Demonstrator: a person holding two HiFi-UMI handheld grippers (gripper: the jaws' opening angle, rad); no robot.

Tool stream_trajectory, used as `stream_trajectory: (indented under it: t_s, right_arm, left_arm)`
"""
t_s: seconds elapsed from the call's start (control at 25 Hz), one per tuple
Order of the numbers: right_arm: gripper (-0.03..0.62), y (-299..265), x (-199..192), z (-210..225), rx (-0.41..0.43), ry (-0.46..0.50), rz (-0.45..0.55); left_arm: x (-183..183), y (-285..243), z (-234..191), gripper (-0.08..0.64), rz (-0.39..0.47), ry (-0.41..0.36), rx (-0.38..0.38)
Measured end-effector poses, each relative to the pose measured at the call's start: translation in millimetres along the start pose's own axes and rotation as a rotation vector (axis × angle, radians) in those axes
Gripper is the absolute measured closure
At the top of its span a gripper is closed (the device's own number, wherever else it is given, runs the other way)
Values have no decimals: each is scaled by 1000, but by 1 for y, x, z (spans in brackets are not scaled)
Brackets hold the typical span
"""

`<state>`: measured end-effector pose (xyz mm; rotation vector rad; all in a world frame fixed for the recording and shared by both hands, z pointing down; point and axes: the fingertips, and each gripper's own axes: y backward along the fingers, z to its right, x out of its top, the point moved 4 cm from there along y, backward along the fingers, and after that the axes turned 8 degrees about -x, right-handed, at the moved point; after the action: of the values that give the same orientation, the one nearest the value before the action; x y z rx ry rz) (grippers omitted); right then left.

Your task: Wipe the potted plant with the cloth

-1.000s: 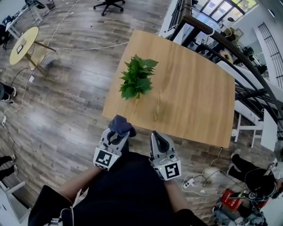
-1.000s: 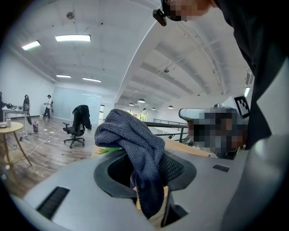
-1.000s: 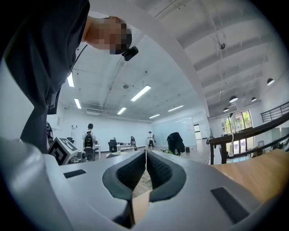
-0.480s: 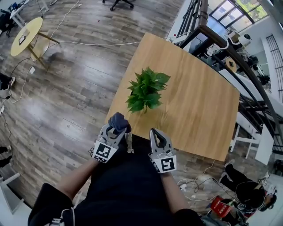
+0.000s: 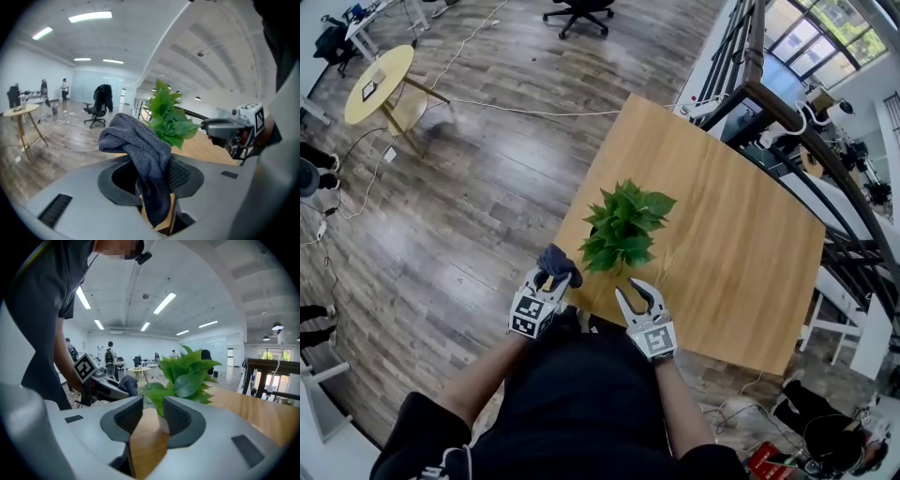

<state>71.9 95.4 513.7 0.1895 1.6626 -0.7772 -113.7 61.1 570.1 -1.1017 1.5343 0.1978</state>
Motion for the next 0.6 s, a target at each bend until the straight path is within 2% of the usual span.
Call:
stream_trajectory:
  t_s: [0.04, 0.08, 0.16, 0.24, 0.36, 0.48, 0.6]
  right_arm:
    - [429, -7, -12, 3, 9, 11, -39]
    - [397, -13, -23, 6, 10, 28, -73]
    - [376, -26, -40, 17, -1, 53, -114]
    - [359, -41, -50, 32, -13, 37, -151]
    - [341, -62, -61, 50, -6, 39, -188]
    - [325, -80, -67, 56, 45, 112, -218]
    - [318, -93, -68, 60, 88, 165, -242]
  left_arm:
    - [-3, -2, -12, 397, -13, 41, 23]
    - [-8, -5, -23, 397, -33, 52, 44]
    - [-16, -15, -41, 397, -78, 28, 69]
    - [-18, -31, -51, 397, -124, -19, 65]
    - [-23, -60, -49, 397, -204, -117, 3]
    - [-31, -85, -44, 397, -292, -202, -79]
    - [-34, -99, -42, 397, -333, -245, -142]
